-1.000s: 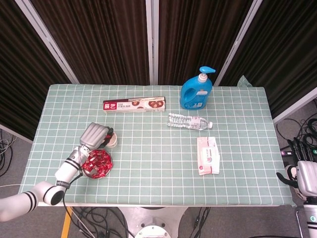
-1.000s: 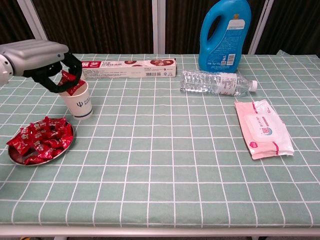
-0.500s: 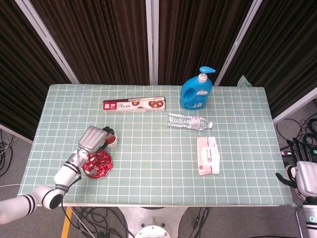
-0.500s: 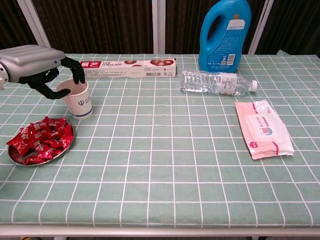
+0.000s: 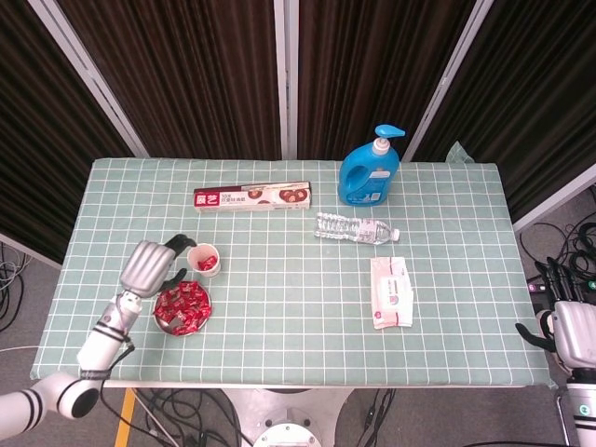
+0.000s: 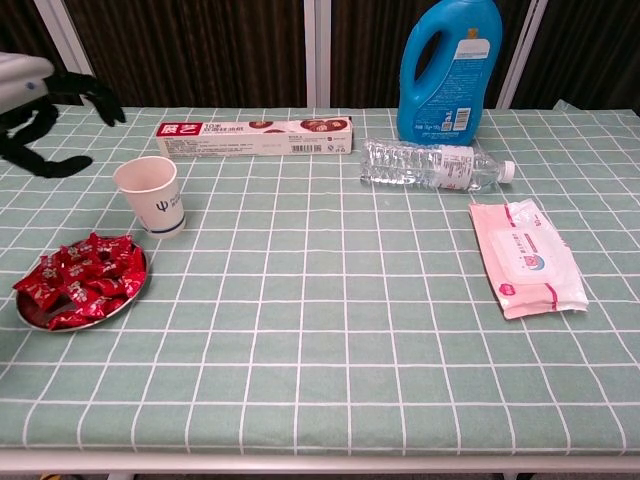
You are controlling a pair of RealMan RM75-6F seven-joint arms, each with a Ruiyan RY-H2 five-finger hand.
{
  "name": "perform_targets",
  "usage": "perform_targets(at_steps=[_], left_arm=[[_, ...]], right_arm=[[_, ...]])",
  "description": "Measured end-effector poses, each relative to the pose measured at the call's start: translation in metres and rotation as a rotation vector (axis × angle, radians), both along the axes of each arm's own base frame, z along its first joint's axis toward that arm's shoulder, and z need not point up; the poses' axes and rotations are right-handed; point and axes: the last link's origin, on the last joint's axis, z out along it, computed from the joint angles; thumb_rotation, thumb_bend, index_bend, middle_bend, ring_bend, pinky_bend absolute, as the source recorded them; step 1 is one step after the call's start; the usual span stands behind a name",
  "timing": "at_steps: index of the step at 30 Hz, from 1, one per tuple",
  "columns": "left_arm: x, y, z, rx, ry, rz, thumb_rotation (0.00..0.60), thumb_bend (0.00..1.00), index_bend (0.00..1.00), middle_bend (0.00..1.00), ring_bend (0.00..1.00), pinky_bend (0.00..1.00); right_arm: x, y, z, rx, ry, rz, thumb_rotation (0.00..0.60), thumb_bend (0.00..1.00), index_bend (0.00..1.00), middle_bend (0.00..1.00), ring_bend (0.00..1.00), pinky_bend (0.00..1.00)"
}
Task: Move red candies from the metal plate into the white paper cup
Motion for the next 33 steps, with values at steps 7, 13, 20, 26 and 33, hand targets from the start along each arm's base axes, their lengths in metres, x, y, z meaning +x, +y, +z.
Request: perform_targets(at_steps=[7,13,20,26,33], left_arm=[[-0.023,-0.048,-0.011,-0.094,0.049,0.002,0.600,0.27,0.37,0.41,0.83,1.00],[-0.018,-0.057,-0.040,-0.179,0.098,-0.020,0.600,0.27,0.37,0.40,0.83,1.00],[-0.018,-0.050,-0.057,-0.189,0.203,-0.008,0.600,0.28,0.36,0.40,0.83,1.00],[-0.023,-0.049,-0.062,-0.206,0.267,0.032,0.600,0.28,0.36,0.40,0.83,1.00],[-0.024,-0.048,-0.067,-0.204,0.291,0.042,0.600,0.28,0.42,0.43,0.84,1.00]], right_arm=[[0.003,0.001,-0.001,0.006,0.000,0.013,0.600,0.07,0.00,0.00,0.00,0.27],[0.003,0.004,-0.001,0.005,-0.002,0.015,0.600,0.07,0.00,0.00,0.00,0.27],[0.002,0.005,0.000,0.003,-0.002,0.008,0.600,0.07,0.00,0.00,0.00,0.27],[0.003,0.004,-0.001,0.006,0.000,0.010,0.600,0.07,0.00,0.00,0.00,0.27],[0.003,0.003,-0.001,0.007,0.002,0.008,0.600,0.07,0.00,0.00,0.00,0.27]])
